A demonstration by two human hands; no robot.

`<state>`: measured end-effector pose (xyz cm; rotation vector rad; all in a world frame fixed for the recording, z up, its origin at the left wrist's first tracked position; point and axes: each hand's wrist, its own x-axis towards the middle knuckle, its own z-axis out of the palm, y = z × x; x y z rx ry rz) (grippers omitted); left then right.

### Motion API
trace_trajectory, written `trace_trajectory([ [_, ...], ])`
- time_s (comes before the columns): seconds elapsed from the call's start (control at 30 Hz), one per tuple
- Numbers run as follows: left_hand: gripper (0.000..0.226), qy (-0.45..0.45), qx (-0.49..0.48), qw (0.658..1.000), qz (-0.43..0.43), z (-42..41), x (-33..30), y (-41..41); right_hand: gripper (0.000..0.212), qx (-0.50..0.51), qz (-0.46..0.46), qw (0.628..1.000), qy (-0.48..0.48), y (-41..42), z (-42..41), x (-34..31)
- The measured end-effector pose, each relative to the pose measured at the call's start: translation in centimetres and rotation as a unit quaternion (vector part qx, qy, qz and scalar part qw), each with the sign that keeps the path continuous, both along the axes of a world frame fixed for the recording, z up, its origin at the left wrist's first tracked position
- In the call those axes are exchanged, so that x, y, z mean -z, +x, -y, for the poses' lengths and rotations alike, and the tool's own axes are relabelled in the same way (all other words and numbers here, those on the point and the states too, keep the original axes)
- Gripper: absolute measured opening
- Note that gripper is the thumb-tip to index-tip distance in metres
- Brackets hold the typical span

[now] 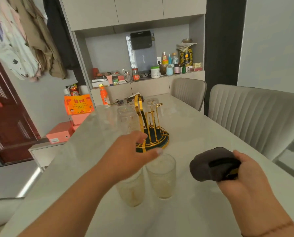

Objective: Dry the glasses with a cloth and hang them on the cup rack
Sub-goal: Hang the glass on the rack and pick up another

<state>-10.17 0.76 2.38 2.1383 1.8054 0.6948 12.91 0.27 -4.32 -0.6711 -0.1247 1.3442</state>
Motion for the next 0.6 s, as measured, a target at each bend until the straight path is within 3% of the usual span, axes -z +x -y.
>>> trace_trajectory([
  [0.13,0.107,-0.059,0.013,0.989,-0.133,1.7,2.6,1.6,0.014,0.016,0.003,1.0,-0.007,-0.2,2.1,0.0],
  [0.23,0.113,-0.048,-0.006,0.972,-0.23,0.4,3.3,2.5,0.018,0.006,0.037,0.999,0.009,-0.7,4.0,-0.5],
  [0.4,0.102,-0.093,-0.023,0.969,-0.228,-1.7,3.6,3.0,0.029,0.018,0.078,0.996,0.029,-1.5,6.0,-0.1],
  [0.6,0.079,-0.052,-0.041,0.985,-0.157,-1.7,3.0,3.9,0.024,0.015,0.148,0.986,0.074,-2.7,7.1,0.2],
])
